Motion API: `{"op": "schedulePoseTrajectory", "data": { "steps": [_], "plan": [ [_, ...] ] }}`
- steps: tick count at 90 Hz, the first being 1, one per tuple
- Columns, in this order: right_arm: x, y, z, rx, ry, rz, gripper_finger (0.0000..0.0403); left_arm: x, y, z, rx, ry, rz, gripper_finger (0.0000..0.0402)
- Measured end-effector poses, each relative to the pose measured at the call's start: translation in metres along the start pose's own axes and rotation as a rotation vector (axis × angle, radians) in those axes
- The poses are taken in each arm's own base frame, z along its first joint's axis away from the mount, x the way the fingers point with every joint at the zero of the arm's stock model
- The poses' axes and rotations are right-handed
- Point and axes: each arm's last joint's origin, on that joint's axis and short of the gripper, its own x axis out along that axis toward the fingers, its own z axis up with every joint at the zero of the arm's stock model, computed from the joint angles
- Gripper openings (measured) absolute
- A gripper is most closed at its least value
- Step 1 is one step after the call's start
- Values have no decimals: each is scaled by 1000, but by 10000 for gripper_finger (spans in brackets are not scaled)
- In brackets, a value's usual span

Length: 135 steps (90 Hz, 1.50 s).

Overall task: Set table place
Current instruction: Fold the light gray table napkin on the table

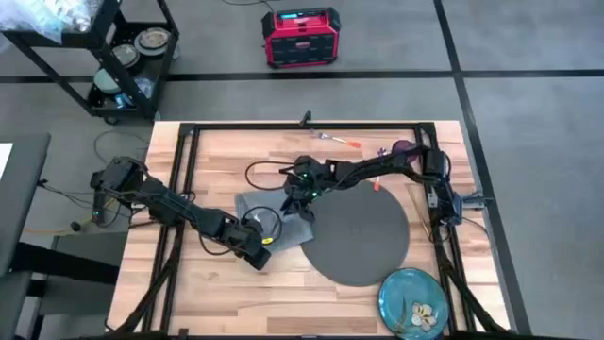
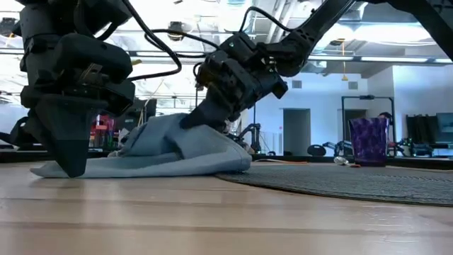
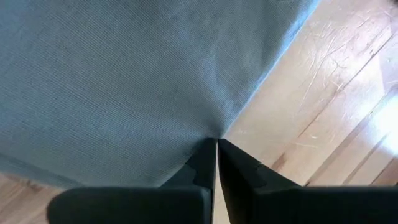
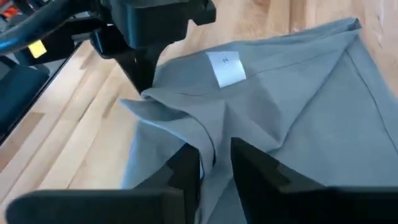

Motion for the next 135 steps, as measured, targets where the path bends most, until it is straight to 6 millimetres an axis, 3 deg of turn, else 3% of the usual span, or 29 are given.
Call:
{"op": "schedulePoseTrajectory", "data": {
  "steps": [15, 37, 54, 80, 102, 120, 135],
  "plan": [
    [-5, -8, 0, 52, -9, -16, 10, 0, 0, 0, 3, 0, -1, 0],
    [-14, -21, 1, 179, -33, -47, 0, 0, 0, 0, 10, 0, -1, 0],
    [-19, -32, -3, 403, -34, -187, 0, 0, 0, 0, 9, 0, -1, 0],
    [-17, -30, -4, 533, -50, -273, 0, 0, -1, -2, 11, 4, -2, 0],
    [-40, -61, -4, 742, -148, -345, 0, 1, -1, -8, 11, 11, -14, 0],
    [-46, -66, 0, 743, -154, -160, 13, 1, -1, -8, 10, 11, -16, 0],
    [-49, -68, 2, 721, -162, -119, 66, 1, -1, -8, 10, 11, -17, 0]
  ]
}}
